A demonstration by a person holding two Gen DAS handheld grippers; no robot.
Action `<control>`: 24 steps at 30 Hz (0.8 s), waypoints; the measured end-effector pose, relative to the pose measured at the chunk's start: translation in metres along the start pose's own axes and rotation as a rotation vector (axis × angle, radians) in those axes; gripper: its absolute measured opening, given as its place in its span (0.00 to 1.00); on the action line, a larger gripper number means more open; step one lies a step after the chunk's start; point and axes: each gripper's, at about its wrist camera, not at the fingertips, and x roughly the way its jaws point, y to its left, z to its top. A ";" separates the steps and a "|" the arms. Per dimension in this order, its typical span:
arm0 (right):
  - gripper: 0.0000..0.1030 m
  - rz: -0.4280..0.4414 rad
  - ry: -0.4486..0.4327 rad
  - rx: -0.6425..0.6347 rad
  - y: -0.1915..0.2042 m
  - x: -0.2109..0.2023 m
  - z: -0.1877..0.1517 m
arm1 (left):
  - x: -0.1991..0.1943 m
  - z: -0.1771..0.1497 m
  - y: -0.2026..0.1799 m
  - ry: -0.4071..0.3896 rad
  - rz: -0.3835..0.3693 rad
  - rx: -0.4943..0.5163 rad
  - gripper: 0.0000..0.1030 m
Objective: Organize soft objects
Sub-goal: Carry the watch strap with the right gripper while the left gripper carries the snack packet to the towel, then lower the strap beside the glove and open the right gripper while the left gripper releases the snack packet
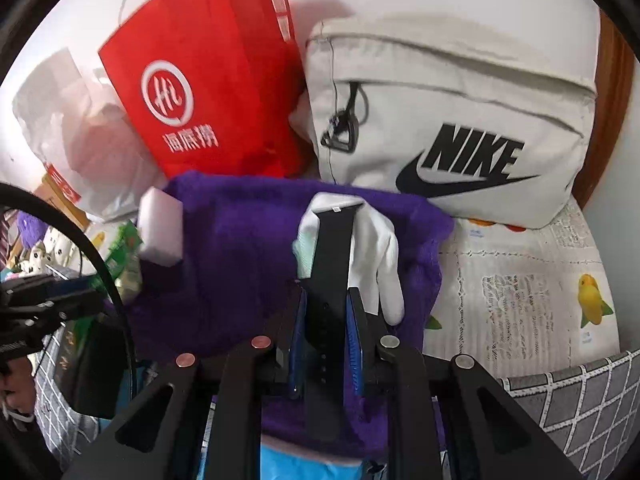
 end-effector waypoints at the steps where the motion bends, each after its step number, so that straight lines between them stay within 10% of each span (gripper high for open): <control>1: 0.19 0.000 0.005 0.001 -0.001 0.003 0.000 | 0.002 0.003 0.000 0.004 0.001 -0.002 0.28; 24: 0.19 0.032 0.095 0.004 -0.010 0.028 -0.013 | 0.041 0.023 -0.003 0.029 0.016 -0.022 0.28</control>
